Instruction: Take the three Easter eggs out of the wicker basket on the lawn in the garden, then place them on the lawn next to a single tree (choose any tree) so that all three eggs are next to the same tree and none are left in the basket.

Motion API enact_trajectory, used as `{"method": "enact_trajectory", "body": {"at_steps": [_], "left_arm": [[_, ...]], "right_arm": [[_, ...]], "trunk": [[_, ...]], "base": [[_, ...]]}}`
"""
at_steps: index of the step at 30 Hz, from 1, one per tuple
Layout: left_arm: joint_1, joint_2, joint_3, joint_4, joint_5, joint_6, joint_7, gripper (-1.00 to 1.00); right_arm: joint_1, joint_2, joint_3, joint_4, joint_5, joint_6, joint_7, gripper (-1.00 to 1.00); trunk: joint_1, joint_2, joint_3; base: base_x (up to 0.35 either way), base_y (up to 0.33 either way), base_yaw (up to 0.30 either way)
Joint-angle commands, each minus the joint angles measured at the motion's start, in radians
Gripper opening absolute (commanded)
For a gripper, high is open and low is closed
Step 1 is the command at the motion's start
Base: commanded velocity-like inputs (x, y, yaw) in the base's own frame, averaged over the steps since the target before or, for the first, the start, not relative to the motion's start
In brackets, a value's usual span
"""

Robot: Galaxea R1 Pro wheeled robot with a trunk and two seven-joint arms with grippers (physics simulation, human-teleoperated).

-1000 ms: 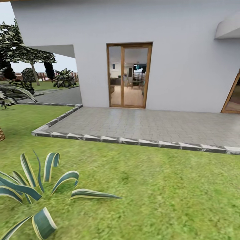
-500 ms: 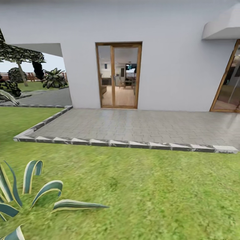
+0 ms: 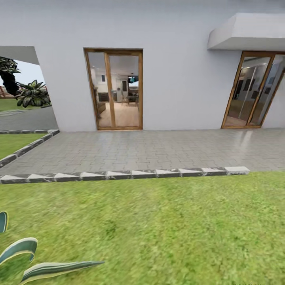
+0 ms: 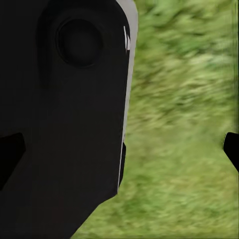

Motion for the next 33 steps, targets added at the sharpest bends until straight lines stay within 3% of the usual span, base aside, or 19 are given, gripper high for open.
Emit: {"method": "enact_trajectory", "body": {"at_steps": [1,33], "left_arm": [[0.001,0.000,0.000,-0.002,-0.001,-0.001,0.000,1.00],[0.001,0.000,0.000,-0.002,-0.001,-0.001,0.000,1.00]], "right_arm": [[-0.001,0.000,0.001,0.002,0.008,-0.001,0.000,1.00],[-0.001,-0.002,0.001,0.002,0.007,-0.002,0.000,1.00]], "trunk": [[0.000,0.000,-0.001],[0.000,0.000,-0.001]], "base": [[0.241,-0.242,-0.300],[0.241,-0.241,-0.300]]}}
